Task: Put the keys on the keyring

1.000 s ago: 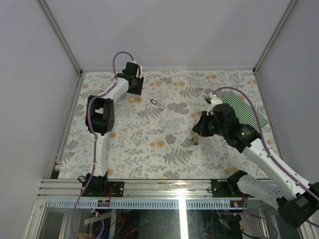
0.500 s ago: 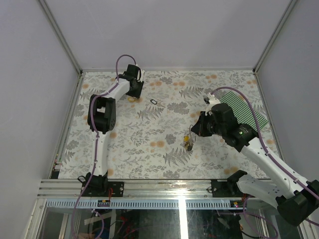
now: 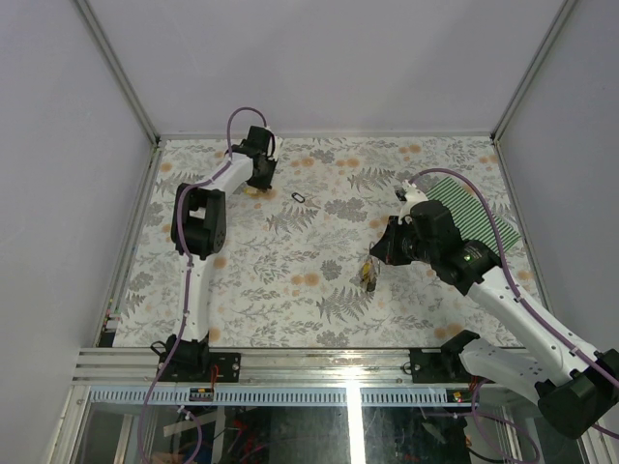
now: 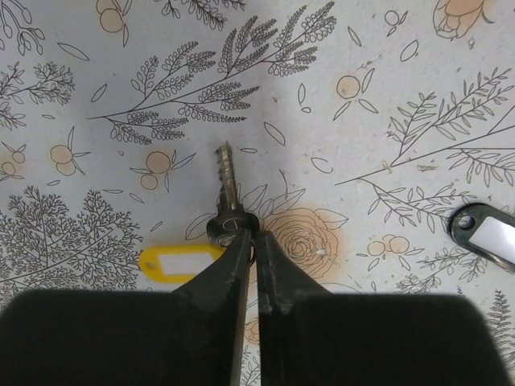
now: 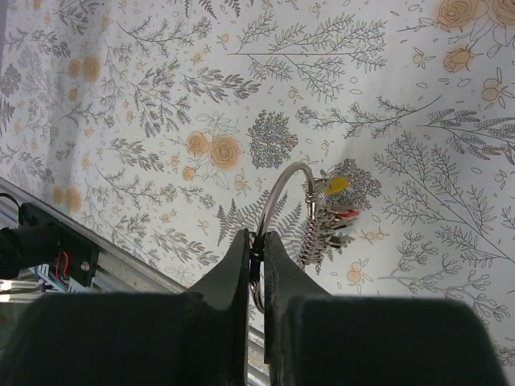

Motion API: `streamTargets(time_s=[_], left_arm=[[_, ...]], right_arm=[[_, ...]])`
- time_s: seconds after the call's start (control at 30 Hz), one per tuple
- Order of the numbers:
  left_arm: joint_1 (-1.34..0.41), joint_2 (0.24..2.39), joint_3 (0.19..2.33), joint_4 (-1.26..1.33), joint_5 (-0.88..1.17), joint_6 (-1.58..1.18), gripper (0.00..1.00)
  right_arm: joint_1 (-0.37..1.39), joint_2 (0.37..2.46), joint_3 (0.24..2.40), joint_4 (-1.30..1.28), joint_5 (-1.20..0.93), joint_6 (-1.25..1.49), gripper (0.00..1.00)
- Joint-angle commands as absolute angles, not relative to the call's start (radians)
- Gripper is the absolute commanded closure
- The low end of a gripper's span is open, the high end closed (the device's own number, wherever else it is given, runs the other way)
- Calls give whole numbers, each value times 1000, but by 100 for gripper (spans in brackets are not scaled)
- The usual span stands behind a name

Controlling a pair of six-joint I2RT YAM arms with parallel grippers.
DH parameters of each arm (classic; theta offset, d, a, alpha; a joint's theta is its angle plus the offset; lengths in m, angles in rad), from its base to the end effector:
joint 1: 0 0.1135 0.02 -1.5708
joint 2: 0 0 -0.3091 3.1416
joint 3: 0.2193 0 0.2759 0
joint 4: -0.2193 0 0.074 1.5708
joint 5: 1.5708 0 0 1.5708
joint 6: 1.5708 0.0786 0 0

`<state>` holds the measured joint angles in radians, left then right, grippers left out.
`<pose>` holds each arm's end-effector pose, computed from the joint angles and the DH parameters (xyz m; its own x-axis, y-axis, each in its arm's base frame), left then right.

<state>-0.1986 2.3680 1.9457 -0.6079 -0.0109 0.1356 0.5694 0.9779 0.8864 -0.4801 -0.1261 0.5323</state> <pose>0.5785 -0.1155 0.1430 -0.8069 0.3003 -0.5087 0.3037 0.9495 0.0788 0.2042 0.1424 0.3228 -0.7092 0.1438 -0.6901 -0.3064 0.8188 0.4855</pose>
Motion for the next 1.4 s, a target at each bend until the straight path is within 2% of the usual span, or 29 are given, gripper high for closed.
streamTargets(time_s=[0.0, 0.03, 0.33, 0.7, 1.03, 1.2, 1.37], left_arm=[[-214, 2372, 1960, -621, -4, 154, 97], [-217, 2367, 1957, -620, -3, 155, 100], [-253, 2214, 1885, -601, -2, 152, 100], [-306, 1913, 1656, -576, 74, 110, 100], [-395, 1619, 1473, -588, 358, 66, 100], [-456, 1443, 1369, -506, 573, -63, 100], [-532, 1310, 1314, -365, 668, -208, 100]], right_arm=[[565, 967, 896, -423, -157, 540, 100], [565, 964, 897, -423, -156, 540, 100], [565, 938, 900, -437, -138, 534, 100], [565, 900, 914, -464, -129, 520, 100], [565, 817, 896, -410, -178, 462, 100], [565, 706, 832, -235, -229, 425, 100], [565, 622, 777, -59, -287, 407, 100]])
